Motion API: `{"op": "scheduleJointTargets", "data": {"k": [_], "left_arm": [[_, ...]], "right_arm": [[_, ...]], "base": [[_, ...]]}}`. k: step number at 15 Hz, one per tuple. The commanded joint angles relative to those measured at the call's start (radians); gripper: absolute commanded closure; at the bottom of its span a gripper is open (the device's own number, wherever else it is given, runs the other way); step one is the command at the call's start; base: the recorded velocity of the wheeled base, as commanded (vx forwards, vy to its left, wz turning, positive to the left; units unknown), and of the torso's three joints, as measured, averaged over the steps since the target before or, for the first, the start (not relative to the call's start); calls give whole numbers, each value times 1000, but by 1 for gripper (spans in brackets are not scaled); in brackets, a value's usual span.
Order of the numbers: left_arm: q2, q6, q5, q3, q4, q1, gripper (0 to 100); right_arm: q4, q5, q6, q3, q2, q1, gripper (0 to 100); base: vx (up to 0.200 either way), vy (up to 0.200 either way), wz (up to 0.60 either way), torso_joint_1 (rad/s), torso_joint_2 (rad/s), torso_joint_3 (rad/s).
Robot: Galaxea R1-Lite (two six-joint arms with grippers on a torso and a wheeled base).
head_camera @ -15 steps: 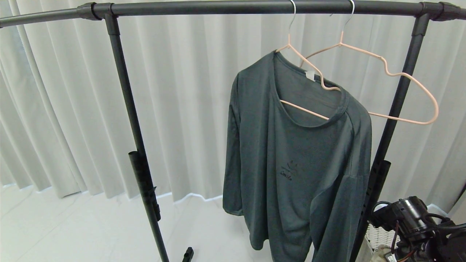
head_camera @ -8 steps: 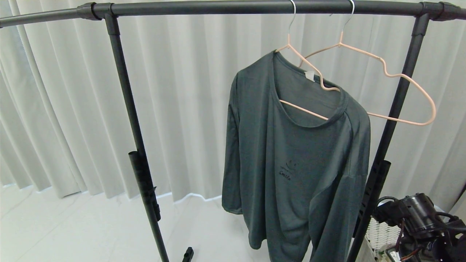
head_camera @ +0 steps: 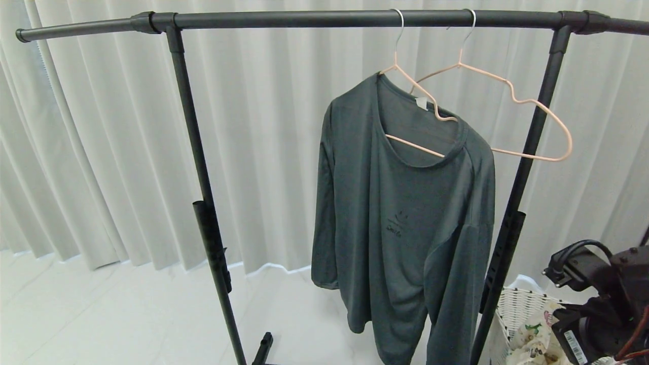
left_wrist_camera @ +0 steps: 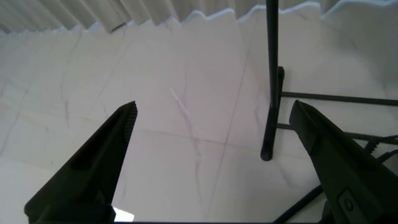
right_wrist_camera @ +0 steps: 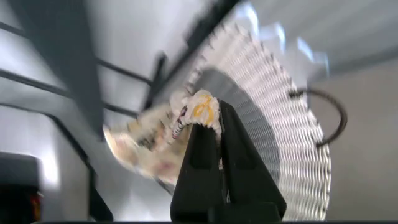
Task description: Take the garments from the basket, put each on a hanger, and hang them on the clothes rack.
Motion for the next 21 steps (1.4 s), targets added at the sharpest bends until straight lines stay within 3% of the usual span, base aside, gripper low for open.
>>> {"op": "scheduleJointTargets", "data": {"k": [1,7,10,13,16,18,20,21], "left_arm": [[-3,0,0,0,-1,0,0],[-13,0,0,0,-1,0,0],[-11,0,-3,0,-1,-2,0],[-49,4,-12,0,-1,-12,0],[-253,20,-121,-6,1,-138,0],[-256,58,-167,-101,-1,-161,0],[-125,60,-212,-264,-2,-163,0],[-54,61,-273,-337,-2,-173,0]], "right_arm": [[0,2,0,-31,-94,64,100],[0,3,3,-58,-106,213,100],[-9,2,112,-133,-25,363,100],[-12,0,193,-216,70,447,100],[-76,-3,238,-287,147,481,100],[-118,-1,239,-305,177,483,100],[-165,2,239,-322,193,483,100],[-176,3,238,-336,199,484,100]], "base": [[-200,0,0,7,-2,7],[-167,0,0,3,4,2],[0,0,0,0,0,0],[0,0,0,0,0,0],[0,0,0,0,0,0],[0,0,0,0,0,0],[0,0,0,0,0,0],[0,0,0,0,0,0]]}}
